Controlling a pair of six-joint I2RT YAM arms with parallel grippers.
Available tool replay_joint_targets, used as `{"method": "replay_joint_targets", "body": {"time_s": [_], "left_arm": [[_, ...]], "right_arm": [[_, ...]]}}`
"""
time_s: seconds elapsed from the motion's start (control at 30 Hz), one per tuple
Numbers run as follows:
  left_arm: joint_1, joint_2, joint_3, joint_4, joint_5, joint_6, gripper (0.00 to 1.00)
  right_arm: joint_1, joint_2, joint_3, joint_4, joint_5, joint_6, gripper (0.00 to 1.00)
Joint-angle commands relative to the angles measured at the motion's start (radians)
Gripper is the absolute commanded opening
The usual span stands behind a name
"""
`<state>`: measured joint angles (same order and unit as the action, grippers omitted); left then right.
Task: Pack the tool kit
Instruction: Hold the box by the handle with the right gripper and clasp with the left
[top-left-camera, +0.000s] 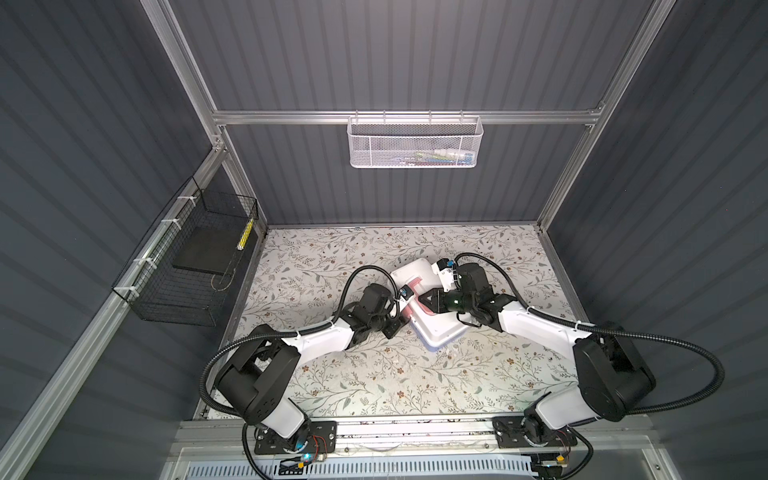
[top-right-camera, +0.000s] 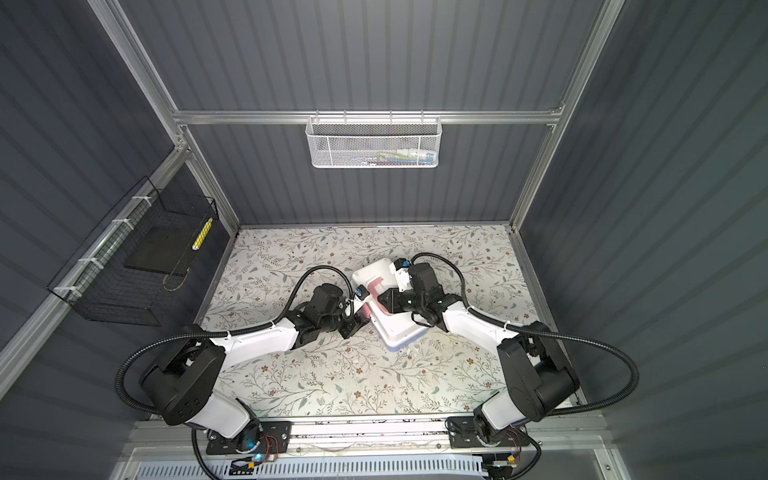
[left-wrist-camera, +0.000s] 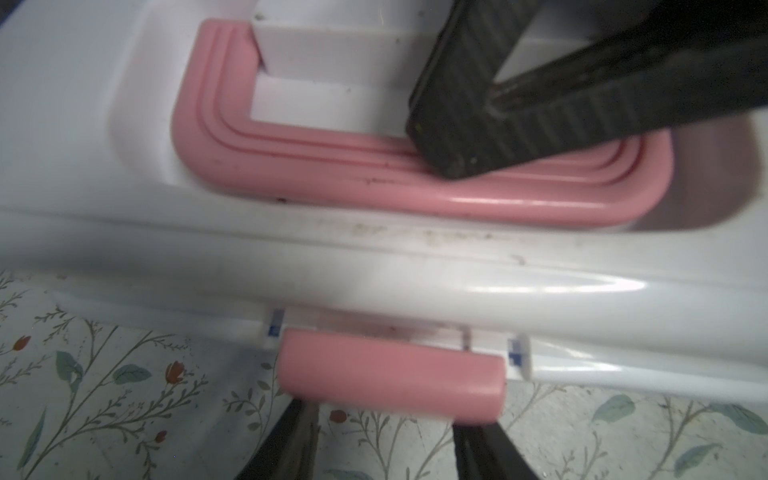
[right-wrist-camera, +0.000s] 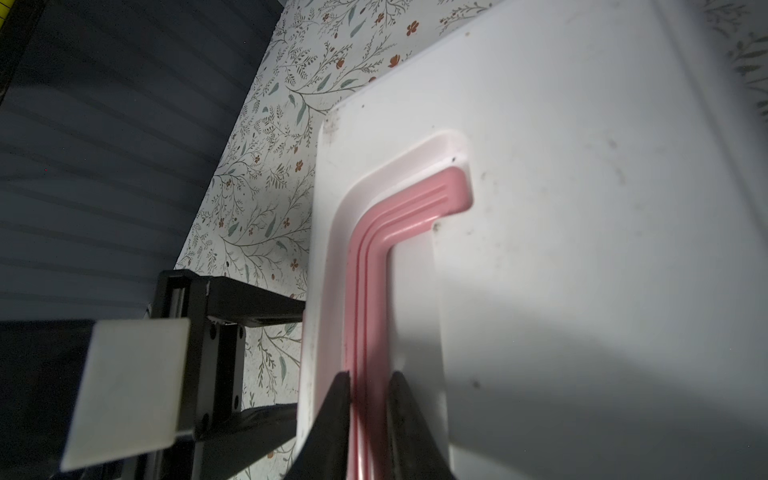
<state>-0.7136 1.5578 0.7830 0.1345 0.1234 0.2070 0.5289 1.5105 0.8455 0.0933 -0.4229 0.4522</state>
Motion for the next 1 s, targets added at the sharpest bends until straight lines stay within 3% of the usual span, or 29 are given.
{"method": "replay_joint_targets", "body": {"time_s": [0.0,0.97], "left_arm": [[0.006,-0.007,0.007,0.010,0.008,0.017,0.29],[0.006,-0.002,-0.001,-0.040,-0.001,0.023,0.27]], "right_arm": [[-0.006,0.059,-0.055,-0.198,0.039,0.007,0.21],[-0.007,0.059,-0.049,-0.207,0.046,0.009,0.23]]}}
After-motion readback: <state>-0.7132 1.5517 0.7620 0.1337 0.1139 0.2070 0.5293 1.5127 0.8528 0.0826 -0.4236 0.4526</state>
